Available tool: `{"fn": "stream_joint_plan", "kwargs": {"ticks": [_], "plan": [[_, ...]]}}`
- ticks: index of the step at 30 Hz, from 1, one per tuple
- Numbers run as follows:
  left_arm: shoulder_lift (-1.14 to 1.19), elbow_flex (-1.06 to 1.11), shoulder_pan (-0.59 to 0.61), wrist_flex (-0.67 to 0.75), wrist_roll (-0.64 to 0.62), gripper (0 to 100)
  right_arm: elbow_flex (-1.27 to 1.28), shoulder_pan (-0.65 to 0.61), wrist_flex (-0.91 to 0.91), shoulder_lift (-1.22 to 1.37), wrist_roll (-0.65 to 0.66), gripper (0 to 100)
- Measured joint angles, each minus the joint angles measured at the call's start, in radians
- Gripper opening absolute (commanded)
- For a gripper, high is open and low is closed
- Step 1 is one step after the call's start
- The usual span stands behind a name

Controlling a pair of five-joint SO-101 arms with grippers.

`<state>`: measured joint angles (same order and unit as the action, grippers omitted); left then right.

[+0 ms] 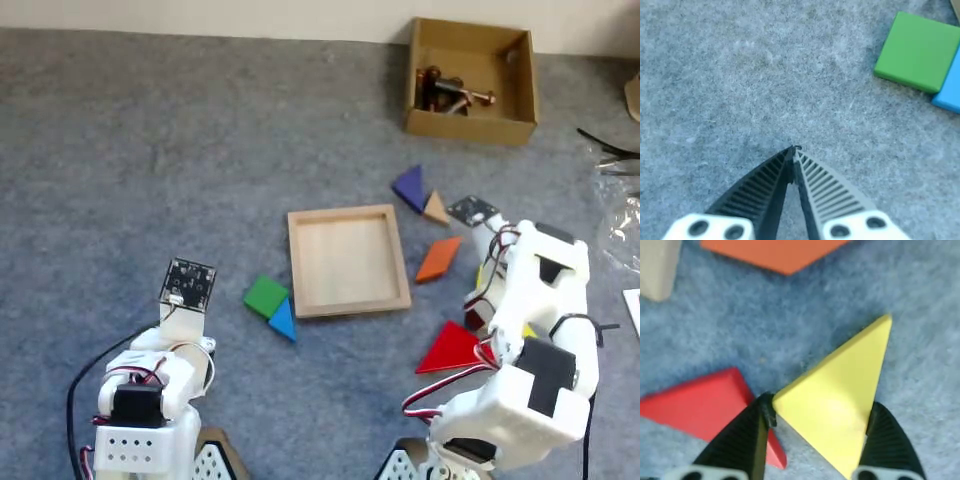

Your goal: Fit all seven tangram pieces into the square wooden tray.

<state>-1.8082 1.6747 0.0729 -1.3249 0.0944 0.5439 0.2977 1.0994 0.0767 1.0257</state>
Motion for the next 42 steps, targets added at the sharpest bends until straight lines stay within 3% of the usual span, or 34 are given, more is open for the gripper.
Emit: {"fn": "stream_joint_plan", "kwargs": {"ticks": [16,31,38,42], "plan": [[0.000,0.000,0.000,0.000,0.000,1,-0.072,-0.091,0.014,0.005,-0.124,13.5],[0.000,0.000,0.000,0.000,0.000,1,-0.232,-0.167,0.207,0.005,-0.155,14.2],[0.000,0.000,0.000,0.000,0.000,1,-0.232,-0.172,0.207,0.006,-0.155,28.5],[0.000,0.000,0.000,0.000,0.000,1,-0.201,-0.172,0.157,0.006,-0.155,29.9]]}}
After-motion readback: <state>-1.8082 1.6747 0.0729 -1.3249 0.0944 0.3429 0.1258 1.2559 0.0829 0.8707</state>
